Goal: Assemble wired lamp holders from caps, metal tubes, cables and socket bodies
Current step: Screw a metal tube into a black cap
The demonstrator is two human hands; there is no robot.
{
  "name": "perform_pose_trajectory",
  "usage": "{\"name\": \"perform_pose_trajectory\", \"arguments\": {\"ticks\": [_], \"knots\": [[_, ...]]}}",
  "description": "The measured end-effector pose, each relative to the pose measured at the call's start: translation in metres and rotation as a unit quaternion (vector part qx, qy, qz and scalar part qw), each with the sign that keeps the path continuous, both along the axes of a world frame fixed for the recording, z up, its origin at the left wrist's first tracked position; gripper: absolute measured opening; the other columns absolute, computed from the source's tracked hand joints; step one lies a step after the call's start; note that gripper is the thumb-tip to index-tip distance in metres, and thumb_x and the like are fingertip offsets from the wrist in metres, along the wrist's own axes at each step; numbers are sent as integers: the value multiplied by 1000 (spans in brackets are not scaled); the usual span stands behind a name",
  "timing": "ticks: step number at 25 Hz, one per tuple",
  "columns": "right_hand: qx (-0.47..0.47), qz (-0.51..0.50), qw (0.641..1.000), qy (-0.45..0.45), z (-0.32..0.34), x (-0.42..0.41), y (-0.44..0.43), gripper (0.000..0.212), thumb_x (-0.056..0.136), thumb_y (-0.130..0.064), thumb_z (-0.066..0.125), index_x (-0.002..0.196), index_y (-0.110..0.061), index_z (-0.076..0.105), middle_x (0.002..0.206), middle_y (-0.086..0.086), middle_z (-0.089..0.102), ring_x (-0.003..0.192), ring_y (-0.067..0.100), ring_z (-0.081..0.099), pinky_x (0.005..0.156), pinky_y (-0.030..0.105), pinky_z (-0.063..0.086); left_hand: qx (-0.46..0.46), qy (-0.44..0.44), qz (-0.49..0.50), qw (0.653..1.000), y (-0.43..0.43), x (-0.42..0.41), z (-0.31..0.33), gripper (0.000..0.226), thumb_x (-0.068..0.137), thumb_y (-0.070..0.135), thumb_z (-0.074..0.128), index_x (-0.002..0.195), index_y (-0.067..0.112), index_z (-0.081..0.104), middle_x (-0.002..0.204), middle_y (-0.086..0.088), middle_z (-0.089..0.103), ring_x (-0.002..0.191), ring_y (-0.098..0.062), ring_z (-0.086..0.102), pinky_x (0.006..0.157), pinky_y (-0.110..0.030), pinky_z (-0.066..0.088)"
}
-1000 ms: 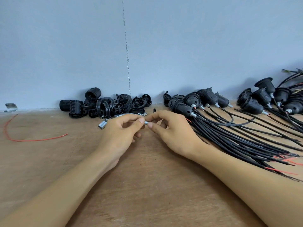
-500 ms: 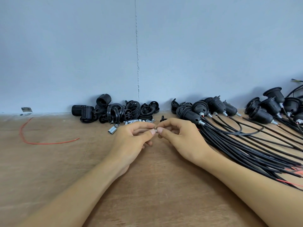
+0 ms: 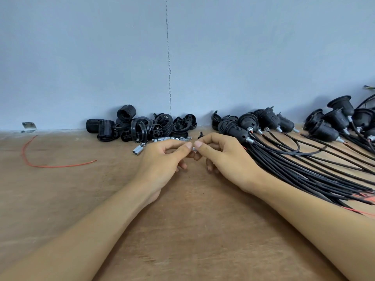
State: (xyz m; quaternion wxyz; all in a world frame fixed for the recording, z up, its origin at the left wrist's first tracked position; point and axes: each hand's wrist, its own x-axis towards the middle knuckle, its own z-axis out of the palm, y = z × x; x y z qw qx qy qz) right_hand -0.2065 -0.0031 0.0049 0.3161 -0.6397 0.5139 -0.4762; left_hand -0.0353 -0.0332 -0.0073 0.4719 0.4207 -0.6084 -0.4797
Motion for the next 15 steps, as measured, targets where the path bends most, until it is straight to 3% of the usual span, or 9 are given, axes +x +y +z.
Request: {"name": "perform_pose_trajectory", "arguments": {"ticks": [3,6,8,12,15], "knots": [[3,4,1000,-6,-1,-1,0,5,95,-19,66,97,-17,71,80,0,75,53,10,54,51,21,45,12,14,1,1000,-1,1,1,6,91,23,75,95,21,79,84,0,79,59,-7,63,54,-17,47],[2,-17,1000,21,-2,-2,0,14,98,-28,63,95,-17,72,78,-2,75,52,7,52,56,26,45,17,17,-5,1000,0,1,2,8,86,18,80,93,22,79,82,-1,79,62,-8,66,55,-16,49],[-7,-45,998,51,-1,-2,0,24,99,-37,61,88,-19,71,73,-4,74,50,-1,51,60,23,42,14,2,-13,1000,1,1,1,12,84,18,82,95,22,79,83,0,79,64,-8,66,55,-15,48],[-23,-88,990,105,-1,-1,0,39,98,-48,57,71,-21,66,61,-6,69,47,-3,50,51,10,36,4,-9,-21,1000,3,-2,1,12,83,18,83,94,19,79,84,-1,79,62,-6,64,54,-11,46],[-15,-92,988,120,-2,-1,0,41,98,-51,55,74,-21,68,62,-6,70,50,-4,51,53,10,37,1,1,-11,1000,2,-2,1,10,84,19,82,92,22,78,83,2,79,60,-5,64,53,-11,46]]}}
